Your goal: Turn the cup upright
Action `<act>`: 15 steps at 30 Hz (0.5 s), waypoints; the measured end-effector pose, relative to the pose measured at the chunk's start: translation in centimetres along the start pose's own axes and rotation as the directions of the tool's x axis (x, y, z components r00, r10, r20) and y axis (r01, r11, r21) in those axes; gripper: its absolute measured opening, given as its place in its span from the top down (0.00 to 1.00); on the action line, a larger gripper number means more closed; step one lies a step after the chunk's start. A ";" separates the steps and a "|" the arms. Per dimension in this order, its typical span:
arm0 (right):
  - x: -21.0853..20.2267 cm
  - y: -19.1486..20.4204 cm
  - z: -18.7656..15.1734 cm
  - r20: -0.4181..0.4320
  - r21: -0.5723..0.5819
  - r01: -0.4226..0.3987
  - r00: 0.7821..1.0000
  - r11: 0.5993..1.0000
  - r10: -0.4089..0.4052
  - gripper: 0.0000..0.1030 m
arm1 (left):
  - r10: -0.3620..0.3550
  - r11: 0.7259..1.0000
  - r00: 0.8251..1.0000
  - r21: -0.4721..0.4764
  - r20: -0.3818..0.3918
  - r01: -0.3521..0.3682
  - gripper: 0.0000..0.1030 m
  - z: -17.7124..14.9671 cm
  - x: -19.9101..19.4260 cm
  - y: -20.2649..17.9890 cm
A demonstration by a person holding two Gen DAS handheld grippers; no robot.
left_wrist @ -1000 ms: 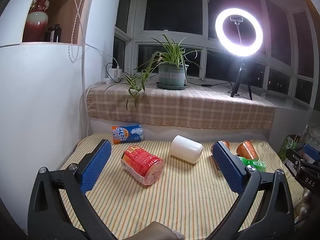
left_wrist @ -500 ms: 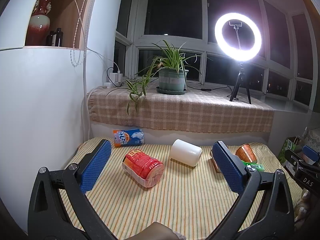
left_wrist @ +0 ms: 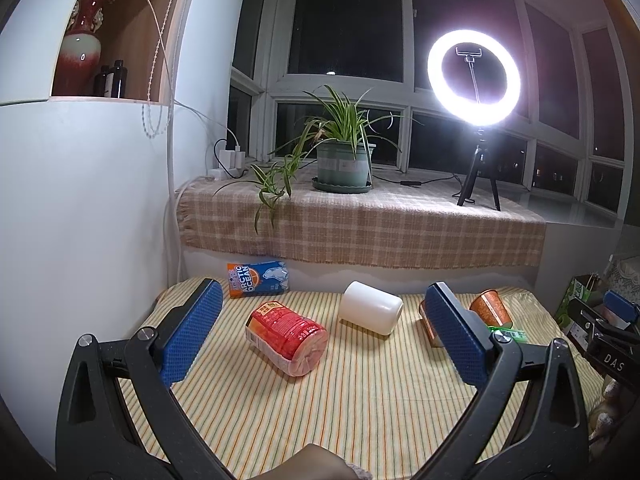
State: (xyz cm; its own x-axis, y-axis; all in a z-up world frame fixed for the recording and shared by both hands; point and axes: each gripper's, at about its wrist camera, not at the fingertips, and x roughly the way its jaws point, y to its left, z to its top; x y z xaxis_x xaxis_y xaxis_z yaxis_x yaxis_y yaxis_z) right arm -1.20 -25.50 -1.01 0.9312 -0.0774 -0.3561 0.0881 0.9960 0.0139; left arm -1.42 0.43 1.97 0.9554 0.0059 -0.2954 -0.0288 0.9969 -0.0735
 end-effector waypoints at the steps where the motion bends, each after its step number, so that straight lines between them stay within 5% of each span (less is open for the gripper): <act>1: 0.0 0.0 0.0 0.001 0.001 0.000 1.000 1.000 0.000 0.20 | -0.001 1.000 1.000 0.000 0.000 0.001 0.00 0.0 0.0 0.0; 15: 0.2 -0.1 -0.1 -0.005 0.003 0.000 1.000 1.000 0.000 0.20 | -0.001 1.000 1.000 0.001 0.004 0.001 0.00 -0.2 -0.1 0.0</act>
State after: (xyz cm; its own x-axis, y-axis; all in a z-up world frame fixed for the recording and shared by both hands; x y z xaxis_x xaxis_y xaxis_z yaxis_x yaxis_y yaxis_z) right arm -1.09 -25.63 -1.20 0.9294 -0.0773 -0.3608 0.0894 0.9959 0.0169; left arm -1.62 0.39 1.77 0.9565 0.0049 -0.2918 -0.0273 0.9970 -0.0728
